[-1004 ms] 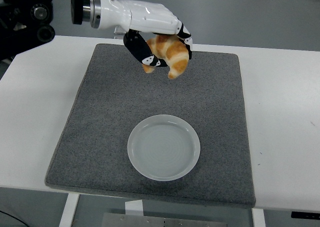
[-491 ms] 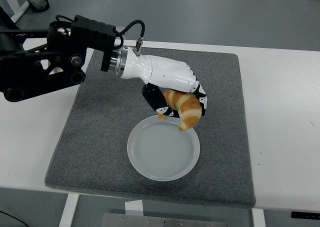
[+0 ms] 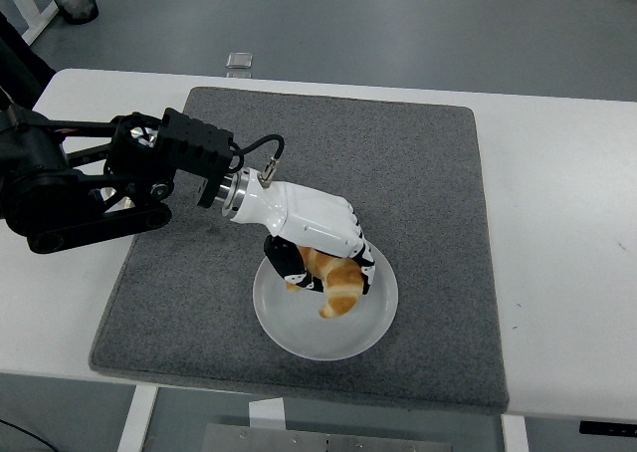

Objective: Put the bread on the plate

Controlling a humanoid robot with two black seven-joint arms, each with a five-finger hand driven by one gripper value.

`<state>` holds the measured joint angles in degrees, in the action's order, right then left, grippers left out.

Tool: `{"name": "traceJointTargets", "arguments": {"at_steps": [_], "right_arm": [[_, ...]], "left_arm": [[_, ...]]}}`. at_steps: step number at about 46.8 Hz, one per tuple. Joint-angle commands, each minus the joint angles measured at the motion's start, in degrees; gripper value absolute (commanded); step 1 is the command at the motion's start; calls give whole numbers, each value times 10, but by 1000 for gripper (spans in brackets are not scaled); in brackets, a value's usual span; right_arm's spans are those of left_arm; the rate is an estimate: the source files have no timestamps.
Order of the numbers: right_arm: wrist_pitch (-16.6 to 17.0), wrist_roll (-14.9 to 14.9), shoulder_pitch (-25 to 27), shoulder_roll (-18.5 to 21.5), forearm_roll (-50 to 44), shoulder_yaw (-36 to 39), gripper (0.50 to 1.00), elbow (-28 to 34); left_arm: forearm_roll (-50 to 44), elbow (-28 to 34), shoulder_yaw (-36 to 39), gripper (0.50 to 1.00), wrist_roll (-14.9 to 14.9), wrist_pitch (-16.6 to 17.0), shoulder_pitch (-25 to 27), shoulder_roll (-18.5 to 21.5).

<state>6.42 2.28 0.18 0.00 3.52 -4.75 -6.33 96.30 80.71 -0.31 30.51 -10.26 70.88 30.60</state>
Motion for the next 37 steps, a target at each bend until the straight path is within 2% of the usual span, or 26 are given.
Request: {"name": "traceJointTargets", "arguments": {"at_steps": [1,37], "right_arm": [[0,0,0,0,0,0,952,0],[0,0,0,0,0,0,952,0]], "left_arm": [[6,-8,13,500,-1,9,0,-6],[22,-35,26,500,-5,15,-16,-16]]}}
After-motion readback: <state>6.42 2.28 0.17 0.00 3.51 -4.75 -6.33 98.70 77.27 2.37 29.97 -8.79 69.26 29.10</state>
